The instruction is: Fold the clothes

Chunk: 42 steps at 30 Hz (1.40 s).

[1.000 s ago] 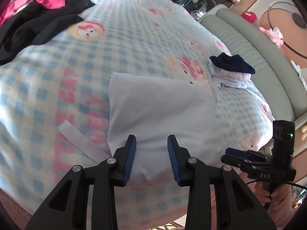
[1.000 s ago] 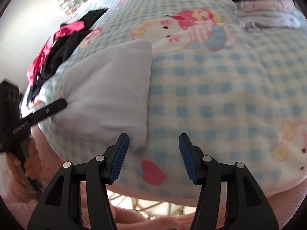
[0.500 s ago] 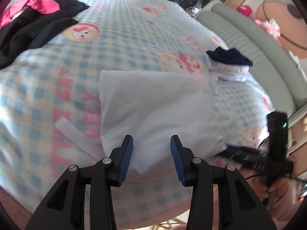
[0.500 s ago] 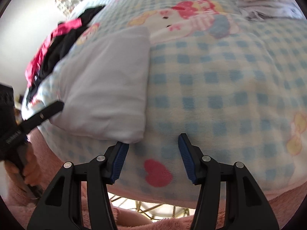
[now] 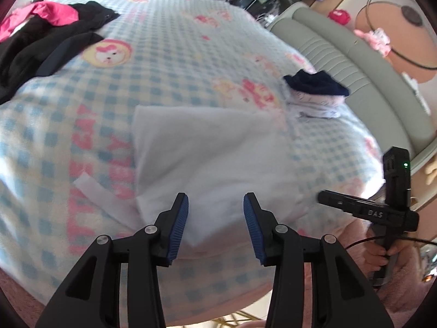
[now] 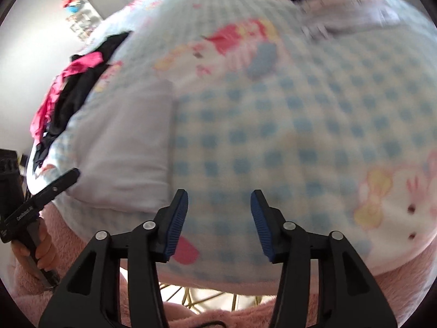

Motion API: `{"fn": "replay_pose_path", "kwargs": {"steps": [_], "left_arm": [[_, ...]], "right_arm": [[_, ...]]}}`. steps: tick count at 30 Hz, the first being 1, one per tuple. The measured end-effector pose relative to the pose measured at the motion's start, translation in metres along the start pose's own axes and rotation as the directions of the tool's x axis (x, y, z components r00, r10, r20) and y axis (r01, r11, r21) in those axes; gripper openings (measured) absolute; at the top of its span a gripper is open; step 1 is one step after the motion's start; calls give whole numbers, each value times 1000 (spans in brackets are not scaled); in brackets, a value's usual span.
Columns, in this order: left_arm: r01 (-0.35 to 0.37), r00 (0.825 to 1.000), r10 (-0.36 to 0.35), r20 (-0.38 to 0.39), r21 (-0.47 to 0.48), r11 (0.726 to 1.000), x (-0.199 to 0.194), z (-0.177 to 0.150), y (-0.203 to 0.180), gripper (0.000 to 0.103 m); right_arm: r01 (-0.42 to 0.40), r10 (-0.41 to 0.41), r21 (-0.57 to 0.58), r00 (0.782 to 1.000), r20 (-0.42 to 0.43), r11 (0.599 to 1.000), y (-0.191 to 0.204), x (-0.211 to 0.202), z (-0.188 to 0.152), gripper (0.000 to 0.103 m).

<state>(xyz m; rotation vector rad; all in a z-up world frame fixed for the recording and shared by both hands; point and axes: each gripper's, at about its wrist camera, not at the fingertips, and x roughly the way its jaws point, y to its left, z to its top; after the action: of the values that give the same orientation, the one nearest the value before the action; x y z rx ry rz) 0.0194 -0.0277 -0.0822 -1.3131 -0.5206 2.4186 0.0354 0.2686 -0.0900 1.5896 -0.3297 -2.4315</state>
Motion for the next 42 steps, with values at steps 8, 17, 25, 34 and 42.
{"fn": "replay_pose_path", "kwargs": {"steps": [8, 17, 25, 34, 42], "left_arm": [[-43, 998, 41, -50, -44, 998, -13, -4, 17, 43], [-105, 993, 106, 59, -9, 994, -2, 63, 4, 44], [-151, 988, 150, -38, -5, 989, 56, 73, 10, 43], [-208, 978, 210, -1, -153, 966, 28, 70, 50, 52], [-108, 994, 108, 9, 0, 994, 7, 29, -1, 53]], "right_arm": [[51, -54, -97, 998, -26, 994, 24, 8, 2, 50], [-30, 40, -132, 997, 73, 991, 49, 3, 76, 51], [37, -36, -190, 999, 10, 981, 74, 69, 104, 51], [104, -98, -92, 993, 63, 990, 44, 68, 91, 55], [-35, 49, -124, 992, 114, 992, 72, 34, 57, 54]]}}
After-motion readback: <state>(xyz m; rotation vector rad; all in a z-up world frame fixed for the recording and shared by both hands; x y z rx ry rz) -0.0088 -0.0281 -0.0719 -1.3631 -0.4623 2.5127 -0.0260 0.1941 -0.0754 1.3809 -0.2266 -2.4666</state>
